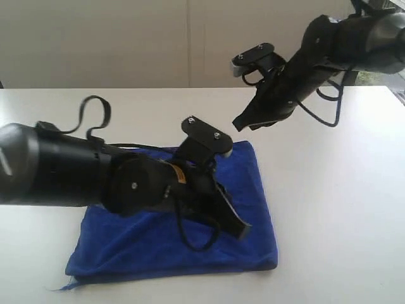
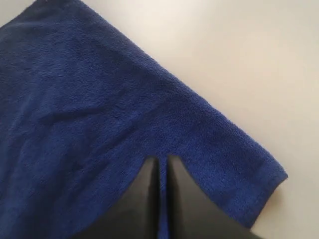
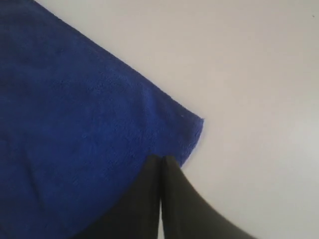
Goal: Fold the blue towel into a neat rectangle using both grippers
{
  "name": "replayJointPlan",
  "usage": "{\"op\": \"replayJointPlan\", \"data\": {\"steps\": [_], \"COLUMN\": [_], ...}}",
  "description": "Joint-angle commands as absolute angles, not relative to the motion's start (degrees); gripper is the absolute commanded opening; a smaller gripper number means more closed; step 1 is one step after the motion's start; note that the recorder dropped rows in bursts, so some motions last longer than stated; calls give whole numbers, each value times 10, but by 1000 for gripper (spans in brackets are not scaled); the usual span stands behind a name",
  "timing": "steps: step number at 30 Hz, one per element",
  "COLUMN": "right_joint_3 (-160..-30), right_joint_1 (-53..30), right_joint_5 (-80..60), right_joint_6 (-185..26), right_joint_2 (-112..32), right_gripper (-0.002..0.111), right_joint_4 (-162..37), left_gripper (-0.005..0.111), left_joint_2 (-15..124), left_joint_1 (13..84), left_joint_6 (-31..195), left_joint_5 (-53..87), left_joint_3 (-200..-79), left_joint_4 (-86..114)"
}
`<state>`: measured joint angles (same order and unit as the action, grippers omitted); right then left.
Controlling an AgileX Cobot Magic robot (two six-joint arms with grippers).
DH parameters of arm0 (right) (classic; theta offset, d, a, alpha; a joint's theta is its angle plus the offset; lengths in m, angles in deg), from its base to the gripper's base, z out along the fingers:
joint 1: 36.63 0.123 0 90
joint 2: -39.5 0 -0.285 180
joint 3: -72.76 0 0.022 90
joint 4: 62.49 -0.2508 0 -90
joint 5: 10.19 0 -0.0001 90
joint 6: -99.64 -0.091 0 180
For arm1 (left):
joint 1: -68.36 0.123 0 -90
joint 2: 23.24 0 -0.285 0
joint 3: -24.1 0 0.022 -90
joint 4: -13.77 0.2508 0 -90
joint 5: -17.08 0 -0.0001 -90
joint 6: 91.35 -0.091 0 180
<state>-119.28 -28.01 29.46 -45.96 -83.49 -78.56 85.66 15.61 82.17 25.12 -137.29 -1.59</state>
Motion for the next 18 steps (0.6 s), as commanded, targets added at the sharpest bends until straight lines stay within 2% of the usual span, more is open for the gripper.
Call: {"op": "replayJointPlan", "data": {"steps": [1,7,13,18], "right_joint_3": [-1251,-1302,-1302,-1299], "right_joint_1": [-287,-295,-301,-303], "right_joint_5": [316,336,358,451], "right_joint_6": [-428,-428,-428,-425], "right_joint_2": [-887,-945,-950,-937], "right_gripper": [0,0,0,0], "right_joint_4": [-793,-785,-785,-791], "left_gripper": [0,0,0,0], "left_joint_2": [896,896,896,914], "left_joint_1": [146,193,327,406], "left_joint_6": [821,794,795,794], "left_joint_5": [227,140,134,121], "left_joint_3": [-1417,-1421,-1421,-1443], "left_joint_4": [-17,-17,0,37]}}
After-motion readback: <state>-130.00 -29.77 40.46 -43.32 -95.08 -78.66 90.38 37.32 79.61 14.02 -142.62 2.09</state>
